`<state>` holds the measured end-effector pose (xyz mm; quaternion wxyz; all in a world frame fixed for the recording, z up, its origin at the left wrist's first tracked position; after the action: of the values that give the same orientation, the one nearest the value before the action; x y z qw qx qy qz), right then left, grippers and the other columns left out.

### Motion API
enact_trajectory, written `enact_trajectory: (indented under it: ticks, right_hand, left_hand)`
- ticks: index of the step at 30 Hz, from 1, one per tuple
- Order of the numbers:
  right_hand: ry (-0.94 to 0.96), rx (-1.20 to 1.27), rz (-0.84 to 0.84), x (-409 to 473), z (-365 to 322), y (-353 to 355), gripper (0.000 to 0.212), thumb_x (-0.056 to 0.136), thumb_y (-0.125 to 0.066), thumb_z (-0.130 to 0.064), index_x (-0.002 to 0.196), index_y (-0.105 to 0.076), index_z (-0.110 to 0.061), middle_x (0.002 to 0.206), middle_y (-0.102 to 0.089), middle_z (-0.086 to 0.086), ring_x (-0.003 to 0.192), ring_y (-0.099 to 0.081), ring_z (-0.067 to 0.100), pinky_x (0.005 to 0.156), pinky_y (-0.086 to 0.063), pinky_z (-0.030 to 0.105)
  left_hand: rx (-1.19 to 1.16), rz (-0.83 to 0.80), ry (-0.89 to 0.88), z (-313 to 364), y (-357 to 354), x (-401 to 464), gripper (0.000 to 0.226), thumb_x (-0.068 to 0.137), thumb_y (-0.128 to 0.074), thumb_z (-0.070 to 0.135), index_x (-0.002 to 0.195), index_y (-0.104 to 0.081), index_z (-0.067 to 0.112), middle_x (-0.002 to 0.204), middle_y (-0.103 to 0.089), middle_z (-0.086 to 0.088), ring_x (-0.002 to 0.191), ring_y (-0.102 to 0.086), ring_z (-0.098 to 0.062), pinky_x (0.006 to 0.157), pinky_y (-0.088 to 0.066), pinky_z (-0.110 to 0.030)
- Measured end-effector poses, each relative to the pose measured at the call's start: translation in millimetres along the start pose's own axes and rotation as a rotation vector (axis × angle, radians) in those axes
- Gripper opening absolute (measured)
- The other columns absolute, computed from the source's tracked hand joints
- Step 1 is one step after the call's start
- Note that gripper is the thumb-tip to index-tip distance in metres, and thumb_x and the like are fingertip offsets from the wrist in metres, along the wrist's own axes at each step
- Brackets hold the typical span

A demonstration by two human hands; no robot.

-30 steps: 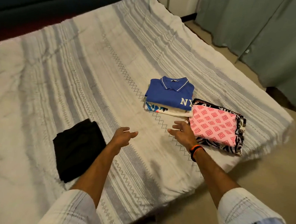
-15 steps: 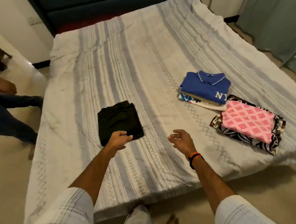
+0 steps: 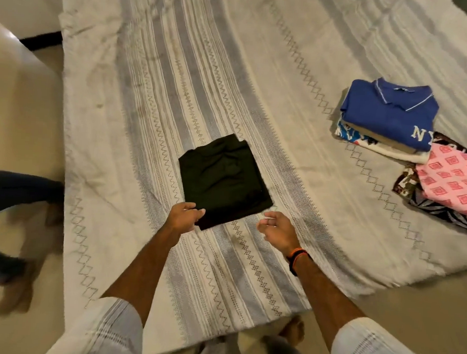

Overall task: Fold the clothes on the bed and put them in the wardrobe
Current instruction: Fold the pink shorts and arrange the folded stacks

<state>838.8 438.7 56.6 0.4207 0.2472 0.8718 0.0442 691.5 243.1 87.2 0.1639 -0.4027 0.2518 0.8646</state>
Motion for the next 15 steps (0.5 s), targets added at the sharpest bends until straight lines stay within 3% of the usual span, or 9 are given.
enact_trajectory:
  ticks: [3, 7, 9, 13, 15]
  right_hand:
    - [-0.064, 0.029, 0.010, 21.7, 4.6, -34.5, 0.024, 0.081, -0.074, -0.013, 0.098, -0.058, -0.019, 0.078, -0.066, -0.005, 0.083, -0.066, 0.019, 0.092, -0.054, 0.047]
    - [-0.184, 0.130, 0.048, 59.6, 22.3, -76.3, 0.032, 0.078, -0.078, -0.020, 0.103, -0.058, -0.019, 0.091, -0.069, 0.000, 0.096, -0.067, 0.023, 0.095, -0.052, 0.050]
    - [-0.248, 0.218, 0.075, 74.1, 27.9, -94.2, 0.041, 0.078, -0.079, -0.023, 0.111, -0.055, -0.015, 0.097, -0.065, 0.002, 0.101, -0.065, 0.025, 0.097, -0.051, 0.050]
    - [-0.384, 0.394, 0.112, 98.1, 38.5, -127.6, 0.057, 0.072, -0.083, -0.032, 0.115, -0.050, -0.016, 0.114, -0.062, 0.006, 0.106, -0.060, 0.024, 0.101, -0.048, 0.045]
    - [-0.421, 0.503, 0.102, 103.9, 38.0, -139.1, 0.054, 0.066, -0.087, -0.036, 0.102, -0.051, -0.020, 0.099, -0.059, 0.000, 0.089, -0.058, 0.018, 0.091, -0.049, 0.039]
  left_hand:
    - [0.015, 0.012, 0.040, -2.9, 9.4, 42.3, 0.046, 0.091, -0.069, 0.012, 0.133, -0.052, 0.002, 0.130, -0.057, -0.017, 0.104, -0.056, -0.023, 0.087, -0.050, -0.036]
    - [0.022, 0.035, 0.118, -13.3, 10.5, 93.7, 0.053, 0.088, -0.072, 0.014, 0.135, -0.049, 0.004, 0.132, -0.054, -0.016, 0.116, -0.055, -0.029, 0.100, -0.048, -0.041]
    - [0.020, 0.055, 0.147, -20.7, 5.7, 111.4, 0.054, 0.087, -0.073, 0.014, 0.134, -0.047, 0.002, 0.125, -0.055, -0.012, 0.113, -0.053, -0.028, 0.103, -0.047, -0.042]
    - [-0.059, 0.060, 0.231, -39.1, -6.1, 135.4, 0.046, 0.084, -0.076, 0.017, 0.122, -0.057, -0.001, 0.115, -0.062, -0.009, 0.099, -0.057, -0.024, 0.097, -0.052, -0.043]
    - [-0.093, 0.064, 0.260, -45.2, -7.3, 144.5, 0.045, 0.082, -0.079, 0.019, 0.119, -0.061, 0.001, 0.116, -0.065, -0.013, 0.099, -0.063, -0.029, 0.090, -0.056, -0.045]
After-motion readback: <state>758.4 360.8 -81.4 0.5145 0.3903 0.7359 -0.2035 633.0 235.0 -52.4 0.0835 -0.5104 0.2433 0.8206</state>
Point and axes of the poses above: each hand's wrist, its own x-axis towards the middle knuckle, its own y-axis out of the back of the hand, z = x × y, the point moved 1 cm from there along x, towards the middle knuckle
